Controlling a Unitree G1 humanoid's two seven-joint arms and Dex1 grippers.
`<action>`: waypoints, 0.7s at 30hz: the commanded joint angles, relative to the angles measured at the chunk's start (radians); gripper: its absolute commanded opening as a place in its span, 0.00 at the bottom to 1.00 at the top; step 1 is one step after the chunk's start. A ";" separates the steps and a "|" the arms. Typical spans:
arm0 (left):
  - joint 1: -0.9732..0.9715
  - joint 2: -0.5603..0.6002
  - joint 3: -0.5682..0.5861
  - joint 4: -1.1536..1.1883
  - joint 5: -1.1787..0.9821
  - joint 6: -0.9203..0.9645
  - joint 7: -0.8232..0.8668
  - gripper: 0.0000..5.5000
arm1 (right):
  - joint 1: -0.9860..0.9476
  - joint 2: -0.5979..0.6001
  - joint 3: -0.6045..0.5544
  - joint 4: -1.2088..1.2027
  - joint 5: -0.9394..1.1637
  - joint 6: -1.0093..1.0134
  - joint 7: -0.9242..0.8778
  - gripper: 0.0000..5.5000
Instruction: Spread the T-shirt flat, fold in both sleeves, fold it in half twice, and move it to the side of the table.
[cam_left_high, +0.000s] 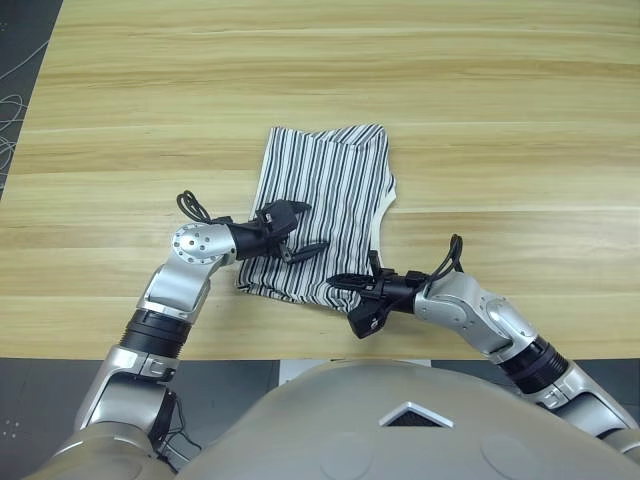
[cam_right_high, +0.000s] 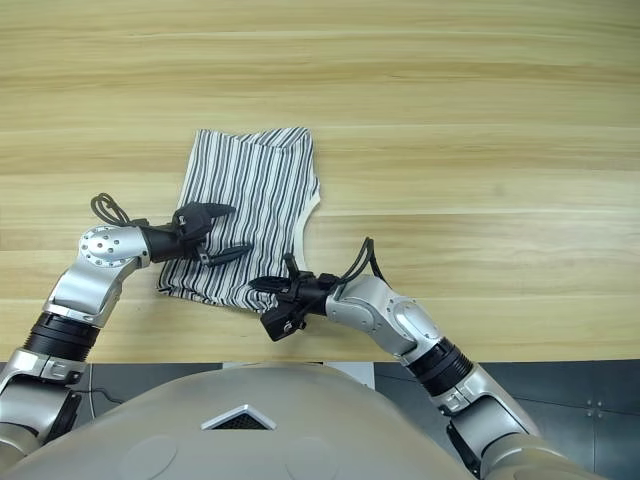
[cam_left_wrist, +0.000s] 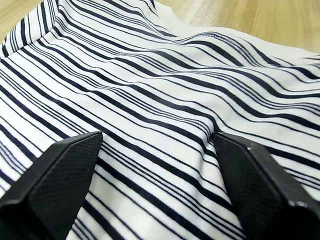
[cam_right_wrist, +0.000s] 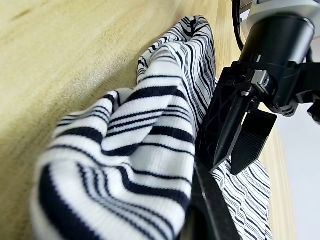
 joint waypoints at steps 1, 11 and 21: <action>0.088 0.046 -0.039 0.059 0.080 0.087 0.005 0.74 | 0.021 -0.022 0.016 0.033 0.036 0.043 0.064 0.07; 0.133 0.088 0.039 -0.141 -0.127 0.179 -0.124 0.74 | 0.048 -0.046 0.020 -0.045 0.207 0.093 0.170 0.06; 0.050 0.058 0.289 -0.164 -0.295 0.265 -0.096 0.74 | 0.091 -0.114 0.020 -0.138 0.297 0.138 0.257 0.06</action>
